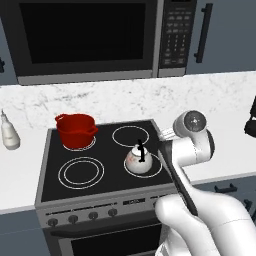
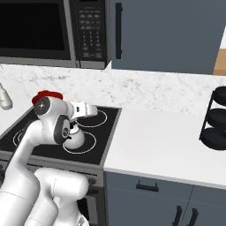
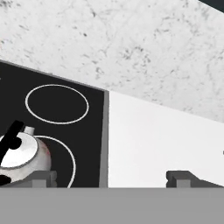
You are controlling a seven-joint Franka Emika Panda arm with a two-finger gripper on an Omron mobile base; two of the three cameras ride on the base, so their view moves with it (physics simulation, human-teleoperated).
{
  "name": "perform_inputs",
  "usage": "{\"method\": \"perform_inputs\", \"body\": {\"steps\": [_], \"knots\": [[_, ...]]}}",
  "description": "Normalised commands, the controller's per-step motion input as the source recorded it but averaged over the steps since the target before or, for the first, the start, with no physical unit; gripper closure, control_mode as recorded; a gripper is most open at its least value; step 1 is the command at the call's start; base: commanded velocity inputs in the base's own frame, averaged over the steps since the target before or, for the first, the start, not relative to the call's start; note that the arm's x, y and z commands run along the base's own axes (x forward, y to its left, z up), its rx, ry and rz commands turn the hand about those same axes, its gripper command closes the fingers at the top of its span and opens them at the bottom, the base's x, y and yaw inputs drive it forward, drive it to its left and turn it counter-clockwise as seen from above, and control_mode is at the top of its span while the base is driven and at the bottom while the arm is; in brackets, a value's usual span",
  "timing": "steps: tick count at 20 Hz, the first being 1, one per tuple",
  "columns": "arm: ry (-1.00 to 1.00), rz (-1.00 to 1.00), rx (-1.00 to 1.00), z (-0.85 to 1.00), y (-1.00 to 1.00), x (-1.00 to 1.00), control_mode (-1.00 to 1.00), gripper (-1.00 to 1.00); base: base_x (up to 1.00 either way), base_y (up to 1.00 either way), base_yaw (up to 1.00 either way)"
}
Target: Pick the kettle from the counter and place it on a stove burner. Then turn the burner on.
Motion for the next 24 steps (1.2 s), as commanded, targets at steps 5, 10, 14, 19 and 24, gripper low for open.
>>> {"method": "perform_inputs", "body": {"steps": [5, 10, 14, 19, 24], "knots": [[0.00, 0.00, 0.00, 0.00, 0.03, 0.00, -1.00, -1.00, 0.00, 0.00, 0.00], [-0.02, 0.03, -0.06, 0.00, 0.61, -0.17, -1.00, -1.00, 0.00, 0.00, 0.00], [-0.11, 0.09, -0.25, -0.05, 1.00, -0.41, -1.00, -1.00, 0.00, 0.00, 0.00], [-0.10, 0.06, -0.29, -0.21, 1.00, -0.38, -1.00, -1.00, 0.00, 0.00, 0.00], [-0.12, 0.08, -0.25, -0.21, 1.00, -0.42, -1.00, -1.00, 0.00, 0.00, 0.00]]}}
